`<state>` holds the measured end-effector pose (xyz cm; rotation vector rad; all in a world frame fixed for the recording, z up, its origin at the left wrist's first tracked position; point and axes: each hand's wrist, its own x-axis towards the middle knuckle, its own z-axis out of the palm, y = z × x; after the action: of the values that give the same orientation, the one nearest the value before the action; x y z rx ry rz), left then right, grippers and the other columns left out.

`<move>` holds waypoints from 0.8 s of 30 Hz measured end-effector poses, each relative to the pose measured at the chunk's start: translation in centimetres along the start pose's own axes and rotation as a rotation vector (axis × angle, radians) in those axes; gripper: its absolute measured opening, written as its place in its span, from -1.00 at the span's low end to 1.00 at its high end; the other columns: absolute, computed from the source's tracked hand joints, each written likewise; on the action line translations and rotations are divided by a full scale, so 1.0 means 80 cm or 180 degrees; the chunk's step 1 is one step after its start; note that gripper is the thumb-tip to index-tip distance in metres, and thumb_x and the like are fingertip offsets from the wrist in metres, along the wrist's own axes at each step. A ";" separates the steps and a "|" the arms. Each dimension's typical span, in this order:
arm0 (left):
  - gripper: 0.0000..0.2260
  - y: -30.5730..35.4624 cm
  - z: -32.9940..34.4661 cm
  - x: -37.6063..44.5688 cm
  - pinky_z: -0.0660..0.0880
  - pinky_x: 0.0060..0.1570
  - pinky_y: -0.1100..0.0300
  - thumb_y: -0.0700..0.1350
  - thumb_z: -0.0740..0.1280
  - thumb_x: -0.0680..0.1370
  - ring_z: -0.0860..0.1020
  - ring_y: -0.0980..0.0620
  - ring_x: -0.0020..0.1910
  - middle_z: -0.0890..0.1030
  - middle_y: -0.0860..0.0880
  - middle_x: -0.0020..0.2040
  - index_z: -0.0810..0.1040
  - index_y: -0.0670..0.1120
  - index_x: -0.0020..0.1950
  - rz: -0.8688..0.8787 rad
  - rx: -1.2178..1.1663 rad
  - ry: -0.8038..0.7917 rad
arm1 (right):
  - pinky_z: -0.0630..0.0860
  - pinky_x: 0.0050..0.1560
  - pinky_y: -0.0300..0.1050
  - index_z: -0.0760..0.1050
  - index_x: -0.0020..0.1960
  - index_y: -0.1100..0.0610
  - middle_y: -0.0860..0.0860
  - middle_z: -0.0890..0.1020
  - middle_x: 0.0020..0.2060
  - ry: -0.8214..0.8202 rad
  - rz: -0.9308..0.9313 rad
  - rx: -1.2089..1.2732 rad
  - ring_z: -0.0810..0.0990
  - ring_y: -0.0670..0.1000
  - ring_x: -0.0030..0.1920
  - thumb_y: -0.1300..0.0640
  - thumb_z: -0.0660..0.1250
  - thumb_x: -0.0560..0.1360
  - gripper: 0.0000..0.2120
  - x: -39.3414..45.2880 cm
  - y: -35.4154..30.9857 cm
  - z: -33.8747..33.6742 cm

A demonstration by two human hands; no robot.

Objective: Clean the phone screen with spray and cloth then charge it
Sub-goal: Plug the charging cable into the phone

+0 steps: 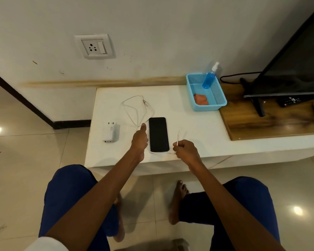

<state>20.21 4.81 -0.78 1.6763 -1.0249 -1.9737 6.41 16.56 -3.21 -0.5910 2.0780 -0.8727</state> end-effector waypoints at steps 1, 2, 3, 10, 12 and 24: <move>-0.64 0.000 0.001 -0.001 0.35 -0.10 0.21 0.22 0.12 0.65 0.38 0.05 -0.16 0.40 -0.01 -0.16 0.51 -0.04 0.04 -0.0014 -0.0100 -0.0032 | 0.57 0.18 0.10 0.56 -0.08 -0.08 -0.07 0.66 -0.02 0.0045 -0.0012 0.0155 0.64 0.02 0.02 0.12 0.34 0.50 -0.90 0.001 -0.001 0.000; -0.57 -0.001 0.002 -0.002 0.40 -0.02 0.18 0.22 0.11 0.65 0.46 0.04 -0.05 0.48 -0.05 -0.06 0.51 -0.08 0.21 0.0003 -0.0201 -0.0084 | 0.56 0.20 0.09 0.57 -0.02 -0.06 -0.07 0.66 0.01 0.0074 0.0015 0.0346 0.63 0.00 0.05 0.14 0.34 0.50 -0.88 0.003 -0.003 0.001; -0.49 -0.003 0.004 -0.001 0.42 0.15 0.12 0.22 0.10 0.65 0.51 -0.01 0.14 0.53 -0.09 0.13 0.44 -0.13 0.39 -0.0008 -0.0284 -0.0095 | 0.55 0.22 0.07 0.59 0.02 -0.04 -0.06 0.66 0.03 0.0097 0.0057 0.0553 0.62 -0.01 0.07 0.17 0.34 0.51 -0.85 0.005 -0.004 0.002; -0.37 0.003 0.014 -0.011 0.13 0.52 -0.06 0.23 0.00 0.67 0.22 -0.07 0.55 0.24 -0.11 0.58 0.10 -0.13 0.61 -0.0373 -0.0552 -0.0121 | 0.55 0.21 -0.04 0.62 0.02 0.06 0.04 0.68 0.07 -0.0041 0.0403 0.1573 0.64 0.03 0.11 0.28 0.32 0.55 -0.83 0.015 -0.017 0.016; -0.37 0.002 0.016 -0.015 0.15 0.49 -0.01 0.24 -0.03 0.67 0.25 -0.06 0.54 0.28 -0.11 0.56 0.11 -0.13 0.60 -0.0375 -0.0502 -0.0198 | 0.55 0.17 -0.06 0.60 -0.01 0.07 0.10 0.68 0.10 -0.0132 0.0478 0.1806 0.64 0.07 0.14 0.27 0.28 0.58 -0.84 0.014 -0.021 0.014; -0.44 0.006 0.017 -0.004 0.47 0.24 0.01 0.19 0.06 0.68 0.54 -0.16 0.27 0.54 -0.21 0.30 0.36 -0.25 0.43 -0.0221 -0.0519 -0.0029 | 0.54 0.22 -0.03 0.51 0.20 0.17 0.08 0.70 0.01 -0.0309 0.0753 0.2345 0.68 0.03 0.04 0.25 0.15 0.64 -0.78 0.024 -0.020 0.003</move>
<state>18.86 5.06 -0.17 1.6360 -0.7950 -2.0502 5.65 14.12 -3.04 0.0105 1.5357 -1.3288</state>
